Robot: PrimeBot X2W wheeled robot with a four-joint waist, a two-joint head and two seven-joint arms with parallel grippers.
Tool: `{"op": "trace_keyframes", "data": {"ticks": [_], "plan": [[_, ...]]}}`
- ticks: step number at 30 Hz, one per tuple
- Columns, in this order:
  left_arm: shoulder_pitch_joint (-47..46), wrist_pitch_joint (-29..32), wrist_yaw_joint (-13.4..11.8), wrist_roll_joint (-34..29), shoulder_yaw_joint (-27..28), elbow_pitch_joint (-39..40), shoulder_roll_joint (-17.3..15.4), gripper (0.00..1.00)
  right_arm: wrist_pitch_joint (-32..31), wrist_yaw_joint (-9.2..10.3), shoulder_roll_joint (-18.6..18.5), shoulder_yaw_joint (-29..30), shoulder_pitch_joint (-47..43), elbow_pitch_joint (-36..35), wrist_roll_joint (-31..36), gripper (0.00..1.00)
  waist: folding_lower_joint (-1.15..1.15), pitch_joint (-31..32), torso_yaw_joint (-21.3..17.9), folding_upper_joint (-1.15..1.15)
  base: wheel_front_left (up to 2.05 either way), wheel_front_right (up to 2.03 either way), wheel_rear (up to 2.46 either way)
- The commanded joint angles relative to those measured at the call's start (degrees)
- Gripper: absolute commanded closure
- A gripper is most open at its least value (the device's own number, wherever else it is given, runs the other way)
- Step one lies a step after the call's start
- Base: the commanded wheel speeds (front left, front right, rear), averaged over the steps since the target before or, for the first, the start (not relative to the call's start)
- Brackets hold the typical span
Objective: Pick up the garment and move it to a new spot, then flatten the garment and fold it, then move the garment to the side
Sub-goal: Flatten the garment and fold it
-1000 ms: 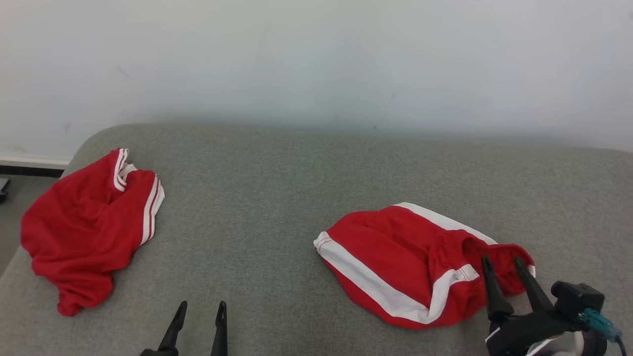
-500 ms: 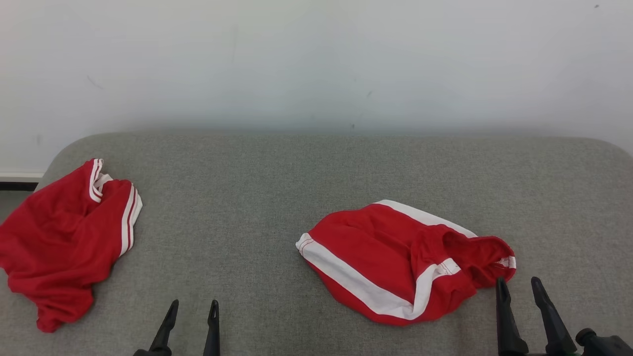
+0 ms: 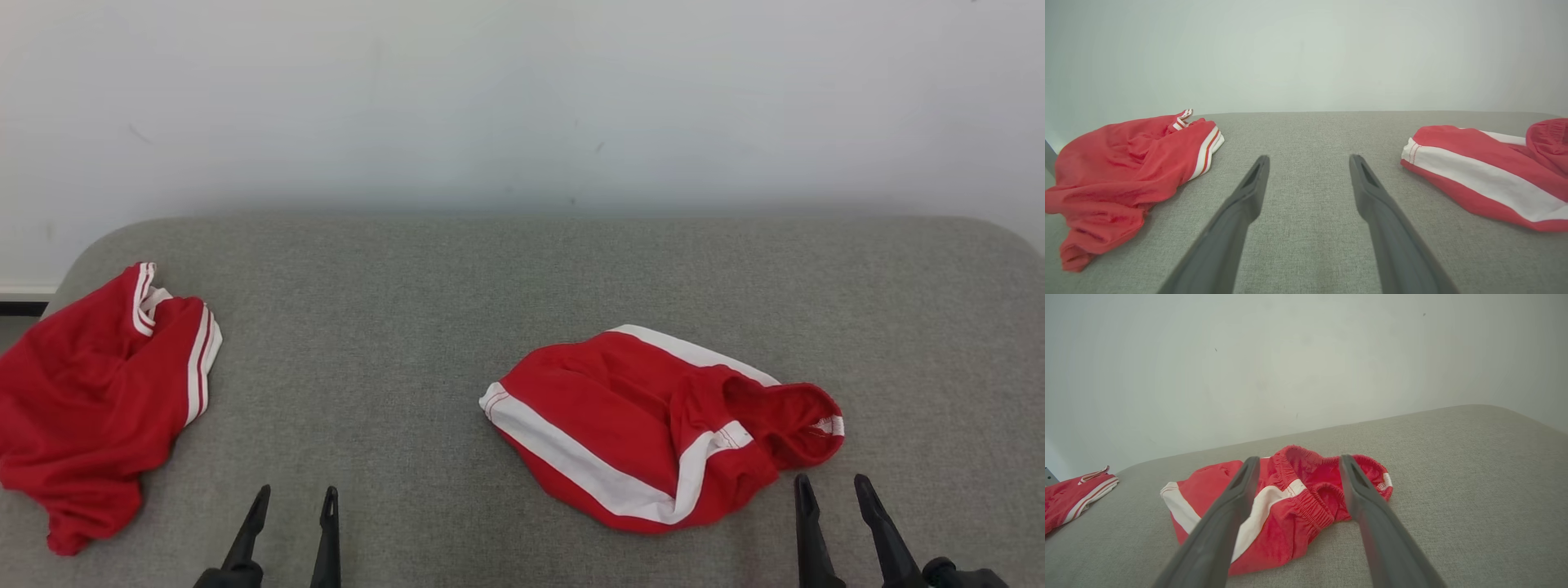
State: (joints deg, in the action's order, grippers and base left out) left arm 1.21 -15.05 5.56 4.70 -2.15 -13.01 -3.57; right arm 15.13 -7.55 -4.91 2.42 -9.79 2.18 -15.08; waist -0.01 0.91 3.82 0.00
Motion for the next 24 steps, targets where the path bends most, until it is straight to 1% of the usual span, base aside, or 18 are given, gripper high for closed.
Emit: {"op": "trace_keyframes", "data": {"ticks": [1, 5, 10, 17, 24], "plan": [[-1.43, -0.20, 0.28, -0.30, 0.11, -0.16, -0.44, 0.00, 0.02, 0.13, -0.11, -0.18, 0.92, 0.40, 0.18, 0.00, 0.01, -0.43, -0.72, 0.00, 0.00, 0.00, 0.00], [-4.72, -0.20, 1.08, -0.37, -0.70, -1.55, -2.21, 0.00, 0.02, 0.13, -0.93, -1.08, 3.00, 2.07, 0.08, 0.00, 0.01, -1.24, -2.93, 0.00, 0.00, 0.00, 0.00], [-10.63, -0.20, 1.72, 0.34, -3.22, -4.72, -4.05, 0.00, 0.02, 0.13, -0.98, -1.47, 4.92, 3.37, -0.20, 0.00, 0.01, -2.96, -5.83, 0.00, 0.00, 0.00, 0.00], [-19.24, -0.20, 1.88, 2.27, -8.00, -11.69, -5.99, 0.00, 0.02, 0.13, -0.73, -1.66, 6.47, 4.30, -0.41, 0.00, 0.01, -6.44, -9.48, 0.00, 0.00, 0.00, 0.00], [-24.80, -0.20, 1.85, 5.81, -13.44, -19.09, -7.75, 0.00, 0.02, 0.13, -0.81, -1.88, 8.15, 4.66, -0.76, 0.00, 0.01, -9.20, -12.22, 0.00, 0.00, 0.00, 0.00]]}}
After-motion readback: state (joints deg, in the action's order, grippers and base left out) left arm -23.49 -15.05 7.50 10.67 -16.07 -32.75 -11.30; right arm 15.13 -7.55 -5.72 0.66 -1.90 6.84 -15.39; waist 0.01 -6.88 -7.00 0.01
